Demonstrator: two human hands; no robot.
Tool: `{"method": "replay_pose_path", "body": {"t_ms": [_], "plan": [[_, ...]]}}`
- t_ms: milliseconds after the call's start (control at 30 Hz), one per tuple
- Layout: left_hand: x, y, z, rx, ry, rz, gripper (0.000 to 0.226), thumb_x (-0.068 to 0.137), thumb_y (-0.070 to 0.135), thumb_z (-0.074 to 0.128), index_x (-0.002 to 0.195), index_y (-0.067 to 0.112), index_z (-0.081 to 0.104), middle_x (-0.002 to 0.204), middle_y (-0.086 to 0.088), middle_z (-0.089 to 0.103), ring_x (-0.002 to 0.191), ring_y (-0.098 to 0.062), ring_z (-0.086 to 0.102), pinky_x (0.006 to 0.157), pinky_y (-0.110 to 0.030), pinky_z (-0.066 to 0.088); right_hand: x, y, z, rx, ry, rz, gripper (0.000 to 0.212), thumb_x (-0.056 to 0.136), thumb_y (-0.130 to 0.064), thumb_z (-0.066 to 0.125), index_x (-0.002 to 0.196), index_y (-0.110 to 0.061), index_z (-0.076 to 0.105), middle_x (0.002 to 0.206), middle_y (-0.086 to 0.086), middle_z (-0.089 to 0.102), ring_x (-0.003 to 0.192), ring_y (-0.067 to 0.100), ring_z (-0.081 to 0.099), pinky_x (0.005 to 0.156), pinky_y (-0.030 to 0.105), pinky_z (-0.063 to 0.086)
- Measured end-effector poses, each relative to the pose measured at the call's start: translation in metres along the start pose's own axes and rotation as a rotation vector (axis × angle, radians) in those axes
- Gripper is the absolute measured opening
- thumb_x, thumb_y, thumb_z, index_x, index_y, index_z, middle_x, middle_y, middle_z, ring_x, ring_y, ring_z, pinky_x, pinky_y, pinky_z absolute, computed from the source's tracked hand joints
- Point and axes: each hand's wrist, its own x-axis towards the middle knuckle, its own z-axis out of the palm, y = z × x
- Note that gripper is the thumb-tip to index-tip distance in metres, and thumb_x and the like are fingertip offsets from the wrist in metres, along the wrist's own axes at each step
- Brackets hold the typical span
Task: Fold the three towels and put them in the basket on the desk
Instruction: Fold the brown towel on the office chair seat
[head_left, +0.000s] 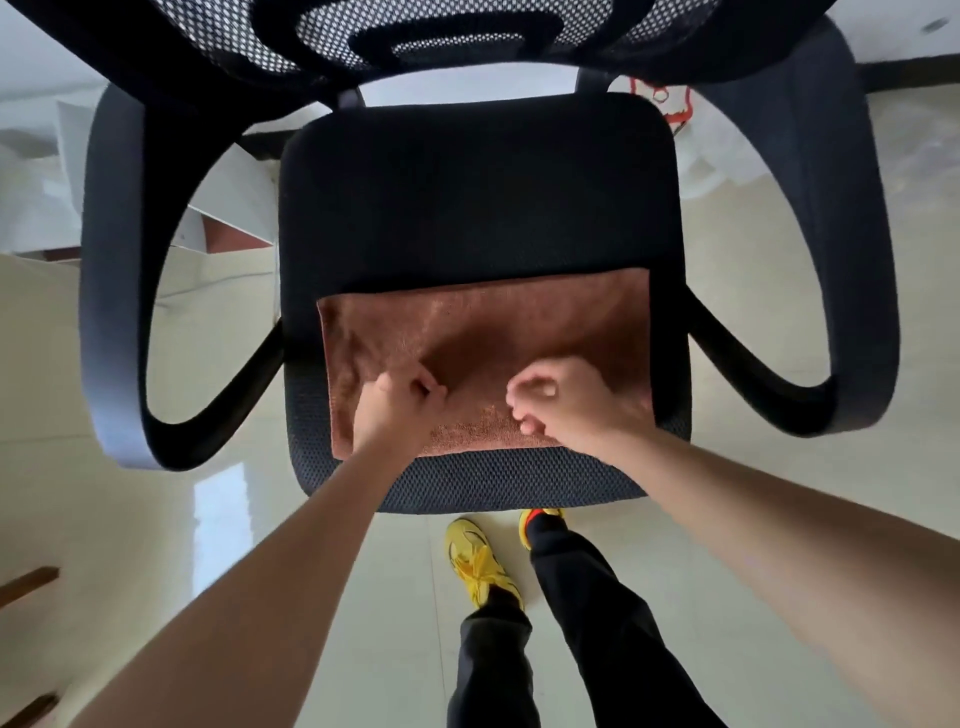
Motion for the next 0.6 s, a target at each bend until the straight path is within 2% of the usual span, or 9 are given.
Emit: {"method": "replay_pose_path", "body": {"t_ms": [67, 133, 233, 367, 400, 467, 533, 600], "plan": [[-0.009, -0.018, 0.001, 0.030, 0.061, -0.036, 0.014, 0.083, 0.029, 0.070, 0.083, 0.016, 0.065, 0.072, -0.002, 0.069, 0.067, -0.024, 0.064, 0.062, -0.033, 0.055, -0.007, 0.019, -0.006, 0.205, -0.028, 0.133, 0.008, 0.088, -0.013, 0.068, 0.095, -0.009, 0.070, 0.076, 0.009, 0.074, 0.071, 0.023, 0.073, 0.051, 0.018, 0.050], [-0.019, -0.036, -0.004, 0.065, 0.108, -0.046, 0.020, 0.081, 0.033, 0.071, 0.083, 0.015, 0.063, 0.069, 0.001, 0.065, 0.069, -0.024, 0.062, 0.062, -0.032, 0.051, -0.014, 0.034, -0.024, 0.300, 0.057, 0.183, 0.006, 0.084, -0.012, 0.072, 0.090, -0.010, 0.071, 0.075, 0.010, 0.075, 0.071, 0.024, 0.074, 0.053, 0.021, 0.054], [-0.034, -0.053, -0.009, 0.082, 0.137, -0.034, 0.021, 0.081, 0.029, 0.072, 0.085, 0.012, 0.061, 0.075, -0.001, 0.065, 0.072, -0.027, 0.062, 0.060, -0.031, 0.044, -0.023, 0.041, -0.042, 0.259, 0.146, 0.193, 0.003, 0.083, -0.010, 0.073, 0.086, -0.009, 0.071, 0.073, 0.010, 0.074, 0.065, 0.019, 0.073, 0.052, 0.019, 0.055], [-0.050, -0.065, -0.008, 0.113, 0.112, -0.001, 0.022, 0.079, 0.025, 0.072, 0.092, 0.012, 0.059, 0.093, -0.006, 0.062, 0.079, -0.031, 0.060, 0.061, -0.036, 0.047, -0.032, 0.053, -0.050, 0.161, 0.265, 0.236, 0.001, 0.081, -0.006, 0.072, 0.082, -0.007, 0.072, 0.072, 0.010, 0.074, 0.057, 0.016, 0.071, 0.046, 0.015, 0.048], [-0.051, -0.066, -0.009, 0.122, 0.099, -0.016, 0.022, 0.079, 0.023, 0.071, 0.094, 0.012, 0.059, 0.096, -0.007, 0.061, 0.082, -0.033, 0.059, 0.063, -0.037, 0.048, -0.034, 0.058, -0.054, 0.130, 0.327, 0.257, 0.002, 0.080, -0.008, 0.073, 0.079, -0.010, 0.072, 0.072, 0.009, 0.074, 0.057, 0.016, 0.071, 0.048, 0.016, 0.049], [-0.050, -0.063, -0.012, 0.141, 0.095, -0.041, 0.019, 0.081, 0.019, 0.068, 0.096, 0.011, 0.060, 0.100, -0.010, 0.061, 0.086, -0.035, 0.060, 0.066, -0.040, 0.050, -0.038, 0.067, -0.062, 0.009, 0.459, 0.302, 0.005, 0.078, -0.019, 0.073, 0.076, -0.018, 0.069, 0.075, 0.000, 0.074, 0.065, 0.016, 0.071, 0.062, 0.023, 0.053], [-0.045, -0.051, -0.014, 0.157, 0.120, -0.005, 0.014, 0.084, 0.018, 0.064, 0.097, 0.013, 0.063, 0.103, -0.008, 0.063, 0.088, -0.033, 0.061, 0.065, -0.040, 0.051, -0.041, 0.070, -0.064, -0.077, 0.538, 0.323, 0.016, 0.078, -0.031, 0.074, 0.087, -0.021, 0.065, 0.085, -0.004, 0.071, 0.081, 0.018, 0.068, 0.077, 0.031, 0.052], [-0.036, -0.028, -0.010, 0.134, 0.103, 0.124, 0.018, 0.086, 0.015, 0.060, 0.104, 0.016, 0.065, 0.104, -0.005, 0.065, 0.088, -0.027, 0.064, 0.065, -0.036, 0.053, -0.040, 0.068, -0.057, -0.088, 0.591, 0.290, 0.036, 0.079, -0.042, 0.073, 0.104, -0.019, 0.064, 0.096, 0.000, 0.071, 0.091, 0.021, 0.067, 0.083, 0.034, 0.051]]}}
